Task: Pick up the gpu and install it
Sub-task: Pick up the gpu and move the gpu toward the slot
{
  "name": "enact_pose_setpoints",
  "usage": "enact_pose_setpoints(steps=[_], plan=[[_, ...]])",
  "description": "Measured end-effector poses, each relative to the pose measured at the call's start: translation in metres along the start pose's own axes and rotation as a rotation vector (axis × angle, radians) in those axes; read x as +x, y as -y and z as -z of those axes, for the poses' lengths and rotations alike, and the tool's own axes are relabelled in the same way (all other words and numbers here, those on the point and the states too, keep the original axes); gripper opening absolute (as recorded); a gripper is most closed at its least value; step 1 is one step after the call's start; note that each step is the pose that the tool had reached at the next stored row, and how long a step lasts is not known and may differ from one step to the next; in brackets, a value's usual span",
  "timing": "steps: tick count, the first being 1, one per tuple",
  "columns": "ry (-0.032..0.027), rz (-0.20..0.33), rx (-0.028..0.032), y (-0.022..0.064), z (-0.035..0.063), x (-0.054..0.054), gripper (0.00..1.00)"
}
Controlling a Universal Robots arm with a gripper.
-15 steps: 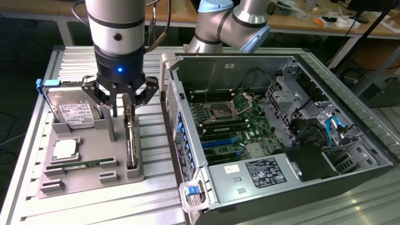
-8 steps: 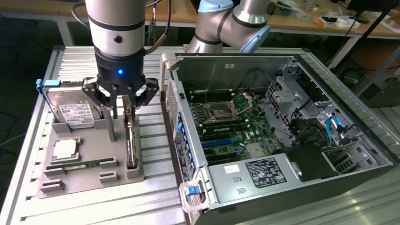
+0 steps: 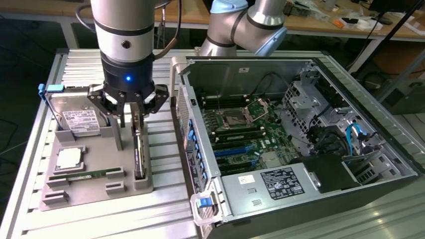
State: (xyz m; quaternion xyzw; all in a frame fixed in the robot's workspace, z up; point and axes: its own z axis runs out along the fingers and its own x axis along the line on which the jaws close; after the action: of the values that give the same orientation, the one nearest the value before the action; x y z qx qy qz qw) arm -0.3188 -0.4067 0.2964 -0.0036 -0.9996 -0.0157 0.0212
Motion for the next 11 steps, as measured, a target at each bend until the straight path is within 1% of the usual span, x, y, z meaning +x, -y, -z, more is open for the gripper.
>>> enact_pose_setpoints(steps=[11], plan=[[-0.0004, 0.009, 0.0004, 0.0006, -0.0039, -0.0002, 0.42]])
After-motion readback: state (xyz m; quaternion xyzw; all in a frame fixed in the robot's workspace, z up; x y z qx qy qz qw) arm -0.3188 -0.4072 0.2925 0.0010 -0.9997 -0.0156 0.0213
